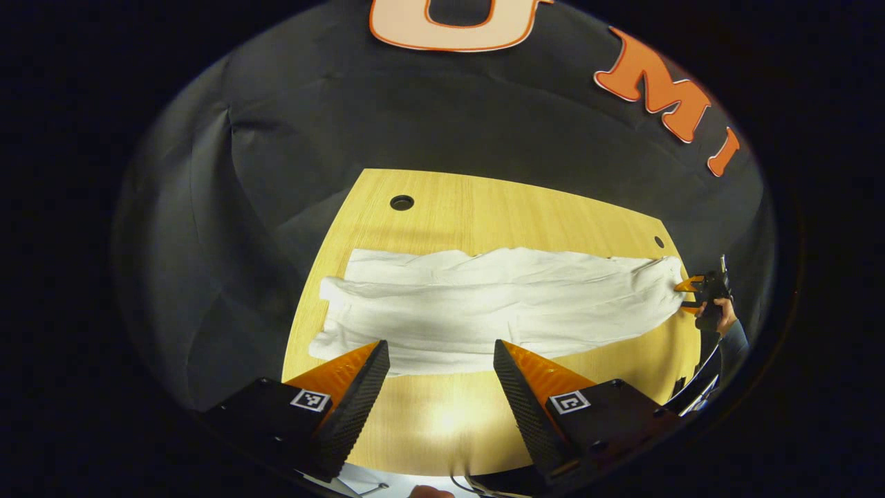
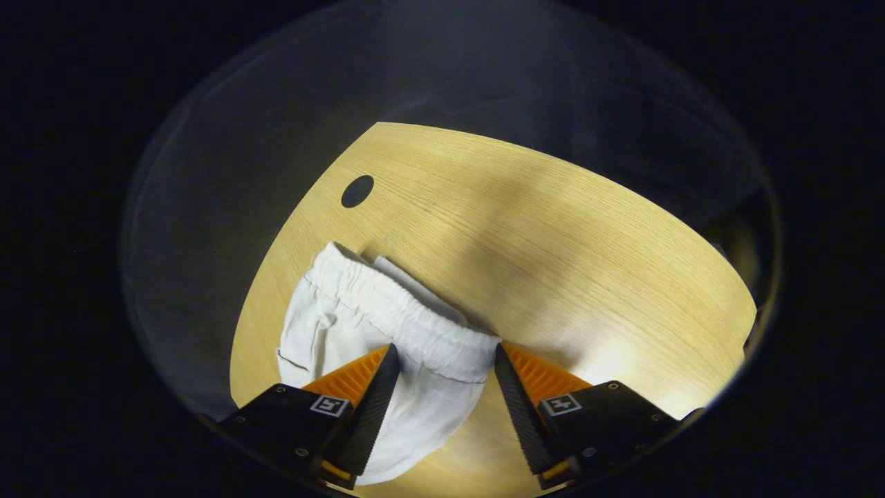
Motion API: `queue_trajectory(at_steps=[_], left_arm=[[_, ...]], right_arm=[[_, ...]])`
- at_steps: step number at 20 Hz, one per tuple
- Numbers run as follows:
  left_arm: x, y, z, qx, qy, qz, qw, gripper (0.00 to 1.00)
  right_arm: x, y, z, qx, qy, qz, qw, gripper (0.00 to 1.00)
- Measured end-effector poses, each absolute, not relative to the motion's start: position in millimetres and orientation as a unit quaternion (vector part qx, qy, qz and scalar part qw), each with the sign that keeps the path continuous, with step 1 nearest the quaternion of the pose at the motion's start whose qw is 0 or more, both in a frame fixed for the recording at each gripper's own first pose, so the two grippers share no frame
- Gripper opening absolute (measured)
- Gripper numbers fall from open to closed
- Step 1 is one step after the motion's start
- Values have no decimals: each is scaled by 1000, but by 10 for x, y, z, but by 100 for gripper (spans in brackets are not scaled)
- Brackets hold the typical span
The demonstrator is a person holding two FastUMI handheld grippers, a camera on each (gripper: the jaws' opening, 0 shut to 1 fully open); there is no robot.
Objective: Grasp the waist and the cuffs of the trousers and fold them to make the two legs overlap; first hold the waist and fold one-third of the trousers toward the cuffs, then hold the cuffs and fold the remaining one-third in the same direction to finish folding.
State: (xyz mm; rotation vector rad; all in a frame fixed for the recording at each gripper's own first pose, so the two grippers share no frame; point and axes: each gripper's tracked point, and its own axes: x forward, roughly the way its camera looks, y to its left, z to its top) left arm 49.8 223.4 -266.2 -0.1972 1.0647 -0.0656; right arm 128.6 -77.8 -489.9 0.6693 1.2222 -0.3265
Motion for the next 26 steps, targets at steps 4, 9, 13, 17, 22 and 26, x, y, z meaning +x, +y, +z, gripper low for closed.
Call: queue_trajectory(at_steps=[4,9,13,17,22,26], left_arm=[[517,1922,-2735,-106,507,-39,855,100],[395,1630,-2773,-113,516,-52,847,100],[368,1552,-2737,-121,511,-64,849,99],[422,1569,-2720,-136,501,-81,851,100],[462,1612,-2764,-148,494,-108,850,99],[433,1764,-2764,-162,486,-112,851,100]], right_arm=[[1387,-754,-4897,335,545,-166,750,34],[1413,-708,-4851,421,513,-163,730,4],[1390,-736,-4507,444,472,-144,748,3],[1373,-820,-4191,445,434,-130,773,3],[1338,-774,-3892,430,378,-92,815,2],[1338,-665,-3760,396,356,-55,844,1]])
